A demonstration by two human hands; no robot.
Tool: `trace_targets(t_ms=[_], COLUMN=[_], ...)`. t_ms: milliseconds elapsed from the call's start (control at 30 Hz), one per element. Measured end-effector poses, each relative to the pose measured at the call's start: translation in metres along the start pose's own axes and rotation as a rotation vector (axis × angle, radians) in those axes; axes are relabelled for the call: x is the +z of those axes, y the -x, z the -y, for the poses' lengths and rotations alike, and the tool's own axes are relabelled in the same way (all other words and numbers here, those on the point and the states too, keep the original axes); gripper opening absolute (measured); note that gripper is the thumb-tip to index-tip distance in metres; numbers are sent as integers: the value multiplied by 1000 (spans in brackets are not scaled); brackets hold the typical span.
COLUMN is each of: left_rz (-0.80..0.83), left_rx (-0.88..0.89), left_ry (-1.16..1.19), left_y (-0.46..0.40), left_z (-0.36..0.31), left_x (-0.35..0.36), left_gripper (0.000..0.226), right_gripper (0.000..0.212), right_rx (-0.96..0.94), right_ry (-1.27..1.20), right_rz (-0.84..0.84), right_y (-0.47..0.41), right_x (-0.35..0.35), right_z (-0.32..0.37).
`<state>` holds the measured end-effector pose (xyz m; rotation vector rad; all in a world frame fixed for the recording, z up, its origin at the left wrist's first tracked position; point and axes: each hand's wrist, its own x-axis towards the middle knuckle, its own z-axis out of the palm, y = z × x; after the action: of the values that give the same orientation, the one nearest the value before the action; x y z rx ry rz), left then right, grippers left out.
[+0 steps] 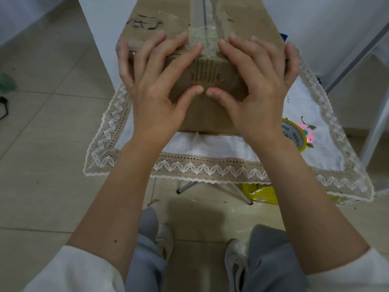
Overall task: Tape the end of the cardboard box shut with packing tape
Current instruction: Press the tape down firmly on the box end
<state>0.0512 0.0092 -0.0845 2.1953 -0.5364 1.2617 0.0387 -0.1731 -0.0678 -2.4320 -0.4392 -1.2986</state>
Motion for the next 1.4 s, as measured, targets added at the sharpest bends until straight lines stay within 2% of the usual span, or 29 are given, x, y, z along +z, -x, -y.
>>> trace_targets(t_ms=[167, 267, 367, 467, 533, 667, 767, 867, 967, 1067, 1167, 1233, 1400], left_rz=[32, 74, 155, 213, 187, 81, 39, 26, 35, 75, 180, 247, 189], left_rx=[8, 20, 43, 28, 18, -16, -16, -17, -18, -9, 10, 18, -28], left_ry=[-33, -49, -98, -125, -94, -58, -63, -57, -46, -25, -45, -82, -57], left_y=[1, 1, 1, 0, 0, 1, 1, 0, 0, -1, -3, -3, -9], left_z=[-1, -1, 1, 0, -3, -4, -2, -1, -2, 0, 2, 1, -11], left_x=[-2, -5, -9, -13, -14, -7, -2, -1, -3, -8, -17, -20, -21], left_gripper=[50, 56, 73, 87, 77, 42, 36, 34, 35, 40, 61, 77, 64], right_gripper=[63, 73, 90, 98, 91, 55, 39, 37, 42, 61, 81, 86, 83], right_rx=[0, -1, -5, -15, -18, -16, 3, 11, 14, 12, 15, 21, 54], right_ry=[18, 51, 110, 120, 80, 42, 36, 11, -16, 4, 48, 53, 32], right_rz=[26, 73, 155, 190, 176, 76, 10, 0, 42, 132, 223, 247, 215], right_y=[0, 0, 1, 1, 1, 2, 2, 2, 2, 1, 1, 0, -2], right_x=[-2, -5, -9, -11, -11, -8, -3, -3, -7, -14, -18, -19, -18], right_z=[1, 1, 1, 0, 1, 1, 0, 1, 1, 1, 3, 3, 8])
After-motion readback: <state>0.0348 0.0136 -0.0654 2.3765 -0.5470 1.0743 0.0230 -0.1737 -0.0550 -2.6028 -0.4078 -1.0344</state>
